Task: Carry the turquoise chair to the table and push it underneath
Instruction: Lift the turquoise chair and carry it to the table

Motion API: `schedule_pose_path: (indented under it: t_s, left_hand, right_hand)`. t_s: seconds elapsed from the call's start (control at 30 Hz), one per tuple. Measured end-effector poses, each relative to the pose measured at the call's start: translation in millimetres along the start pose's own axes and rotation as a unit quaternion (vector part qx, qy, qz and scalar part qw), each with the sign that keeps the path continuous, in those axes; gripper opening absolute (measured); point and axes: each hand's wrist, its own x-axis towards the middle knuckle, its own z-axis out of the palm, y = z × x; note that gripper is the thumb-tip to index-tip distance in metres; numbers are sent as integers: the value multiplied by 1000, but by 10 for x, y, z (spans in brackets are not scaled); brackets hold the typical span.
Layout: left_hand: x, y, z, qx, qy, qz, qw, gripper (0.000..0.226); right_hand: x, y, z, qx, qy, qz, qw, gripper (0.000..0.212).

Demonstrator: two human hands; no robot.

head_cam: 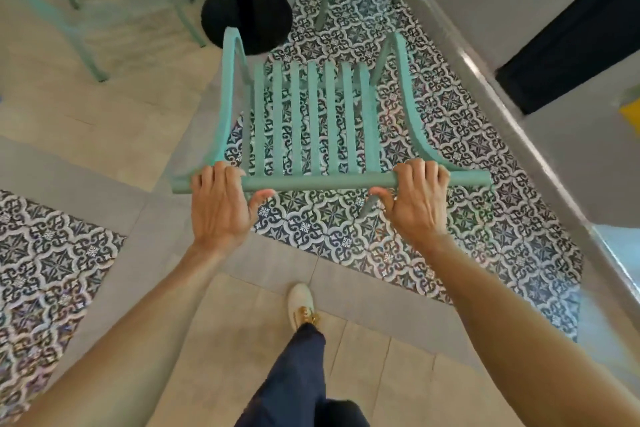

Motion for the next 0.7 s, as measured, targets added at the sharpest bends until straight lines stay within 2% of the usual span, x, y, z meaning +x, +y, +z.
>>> schedule_pose_path:
  t_s: [0.1, 0.27, 0.4, 0.7]
  left_hand:
    - [148, 119, 90, 9, -3, -24, 1000, 66]
    - [396, 362, 187, 24, -24, -64, 997, 74]
    - [677, 490, 341, 34, -23, -88, 995, 66]
    - [1567, 656, 781, 69, -26, -157, 985, 79]
  right_hand:
    - [258, 170, 61, 15, 1, -14, 1000, 78]
    - [707, 475, 146, 26, -12, -45, 999, 79]
    - [1149, 716, 308, 33, -3, -75, 997, 77]
    - [2410, 1150, 634, 67, 8, -140, 988, 70]
